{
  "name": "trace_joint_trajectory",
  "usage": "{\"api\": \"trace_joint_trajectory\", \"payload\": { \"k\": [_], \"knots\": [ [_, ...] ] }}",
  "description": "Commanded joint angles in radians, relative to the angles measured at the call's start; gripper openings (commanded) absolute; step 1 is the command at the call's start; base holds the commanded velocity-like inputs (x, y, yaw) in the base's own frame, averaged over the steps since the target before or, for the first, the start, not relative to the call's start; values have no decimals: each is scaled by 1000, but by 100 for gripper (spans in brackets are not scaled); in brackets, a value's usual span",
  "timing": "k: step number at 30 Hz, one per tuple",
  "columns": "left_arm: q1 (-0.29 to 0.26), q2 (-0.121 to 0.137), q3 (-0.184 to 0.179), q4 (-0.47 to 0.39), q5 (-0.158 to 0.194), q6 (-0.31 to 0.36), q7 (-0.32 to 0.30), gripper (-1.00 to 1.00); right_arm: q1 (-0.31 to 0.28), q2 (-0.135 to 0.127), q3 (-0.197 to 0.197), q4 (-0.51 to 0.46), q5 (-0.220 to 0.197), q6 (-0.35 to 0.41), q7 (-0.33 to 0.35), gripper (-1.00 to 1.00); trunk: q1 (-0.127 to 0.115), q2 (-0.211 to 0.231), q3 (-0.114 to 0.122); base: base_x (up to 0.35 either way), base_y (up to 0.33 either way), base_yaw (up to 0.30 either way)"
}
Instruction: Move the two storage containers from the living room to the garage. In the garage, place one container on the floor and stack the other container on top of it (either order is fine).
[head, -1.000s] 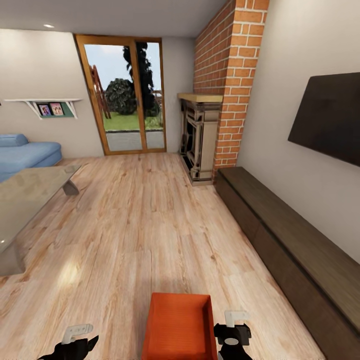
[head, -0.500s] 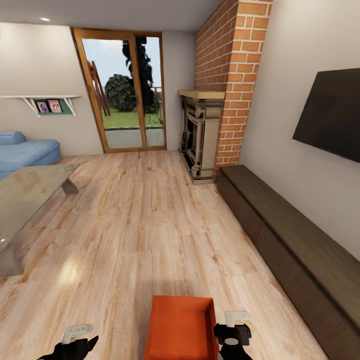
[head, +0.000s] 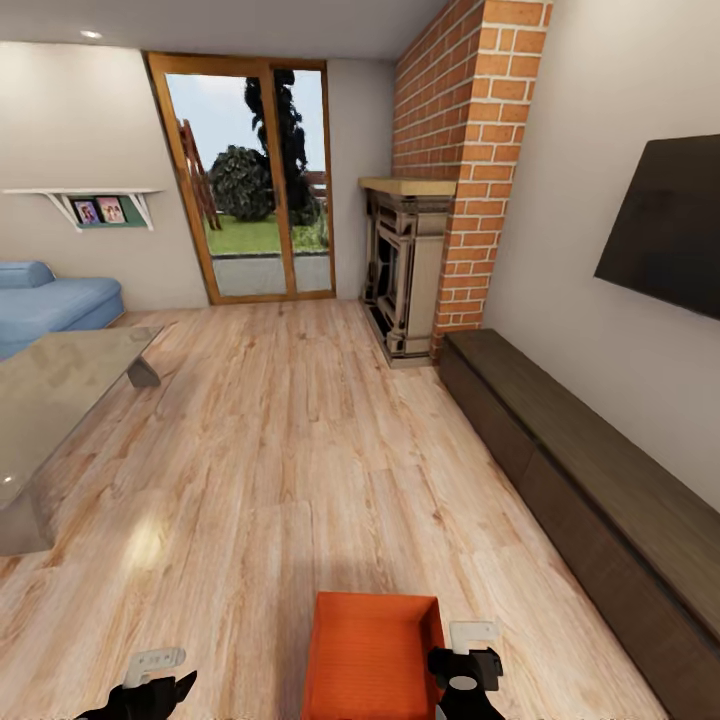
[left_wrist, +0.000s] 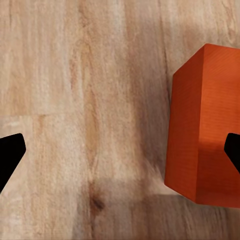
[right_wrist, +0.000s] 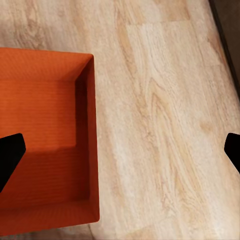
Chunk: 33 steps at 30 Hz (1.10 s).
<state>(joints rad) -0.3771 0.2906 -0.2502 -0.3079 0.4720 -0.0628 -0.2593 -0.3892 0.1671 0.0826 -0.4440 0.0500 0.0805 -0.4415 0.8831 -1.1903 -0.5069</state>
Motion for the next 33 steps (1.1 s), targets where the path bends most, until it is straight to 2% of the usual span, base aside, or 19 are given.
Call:
{"api": "trace_joint_trajectory", "payload": {
  "k": [1, 26, 33],
  "knots": [
    [-1, 1, -8, 1, 8, -5, -1, 100, 0, 0, 5, -1, 5, 8, -6, 100, 0, -1, -2, 1, 6, 0],
    [-1, 1, -8, 1, 7, -5, 0, 100, 0, 0, 5, -1, 5, 8, -7, 100, 0, -1, -9, 0, -66, 0],
    [0, 1, -10, 1, 6, -8, -1, 100, 0, 0, 5, 0, 5, 8, -6, 100, 0, -1, -18, 79, -85, 0]
  ]
}}
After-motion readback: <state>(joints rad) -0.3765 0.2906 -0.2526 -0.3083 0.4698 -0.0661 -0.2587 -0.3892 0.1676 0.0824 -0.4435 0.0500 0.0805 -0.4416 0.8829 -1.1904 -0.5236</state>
